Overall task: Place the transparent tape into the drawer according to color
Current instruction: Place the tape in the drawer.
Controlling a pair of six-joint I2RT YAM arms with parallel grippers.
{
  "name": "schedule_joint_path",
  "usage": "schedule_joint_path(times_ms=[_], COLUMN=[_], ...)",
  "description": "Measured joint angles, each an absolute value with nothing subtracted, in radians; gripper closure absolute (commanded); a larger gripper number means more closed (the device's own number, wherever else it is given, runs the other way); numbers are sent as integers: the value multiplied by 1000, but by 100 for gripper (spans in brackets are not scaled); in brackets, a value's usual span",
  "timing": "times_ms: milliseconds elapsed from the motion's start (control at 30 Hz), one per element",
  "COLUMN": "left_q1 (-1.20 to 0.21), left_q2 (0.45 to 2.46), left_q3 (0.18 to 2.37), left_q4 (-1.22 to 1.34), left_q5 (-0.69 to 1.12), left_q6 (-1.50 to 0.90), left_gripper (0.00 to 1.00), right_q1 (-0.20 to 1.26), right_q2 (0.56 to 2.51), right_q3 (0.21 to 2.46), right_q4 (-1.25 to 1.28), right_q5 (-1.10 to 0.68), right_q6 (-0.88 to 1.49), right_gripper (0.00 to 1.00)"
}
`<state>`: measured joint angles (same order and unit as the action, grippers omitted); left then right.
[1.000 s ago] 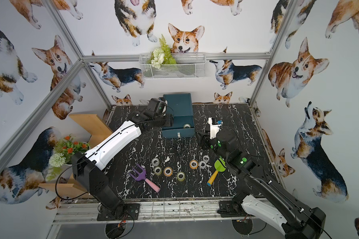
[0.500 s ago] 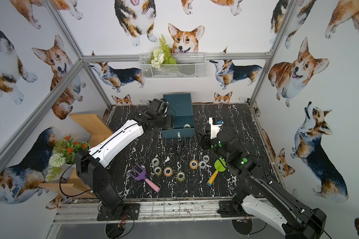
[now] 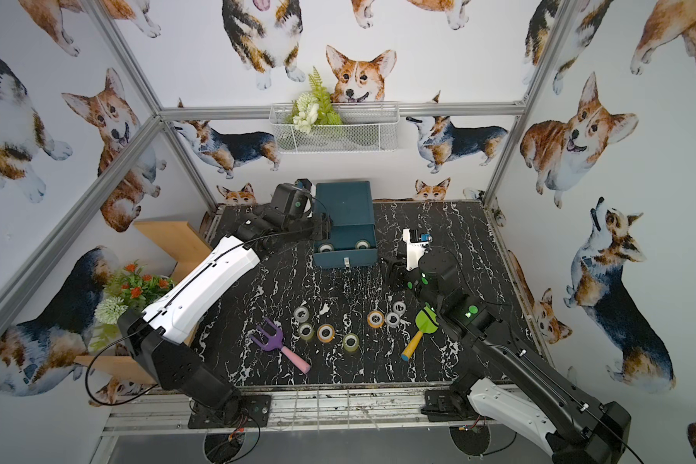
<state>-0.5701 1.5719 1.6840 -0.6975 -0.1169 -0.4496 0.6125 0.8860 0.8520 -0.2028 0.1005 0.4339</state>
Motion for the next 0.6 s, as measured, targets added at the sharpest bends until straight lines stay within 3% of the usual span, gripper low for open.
schedule_joint_path(times_ms=[400,600], left_q1=[-570,-570], left_q2=[1189,1106], left_q3=[1165,971], left_q4=[-560,-512], left_q5=[-183,-208], left_q6=[-487,-525], left_gripper=[8,3], right_q1=[624,771], right_q2=[902,1025], right_q3=[730,674], right_q4=[-229,-250], right_q5=[-25,-43], right_q6=[416,404], right_gripper=[38,34])
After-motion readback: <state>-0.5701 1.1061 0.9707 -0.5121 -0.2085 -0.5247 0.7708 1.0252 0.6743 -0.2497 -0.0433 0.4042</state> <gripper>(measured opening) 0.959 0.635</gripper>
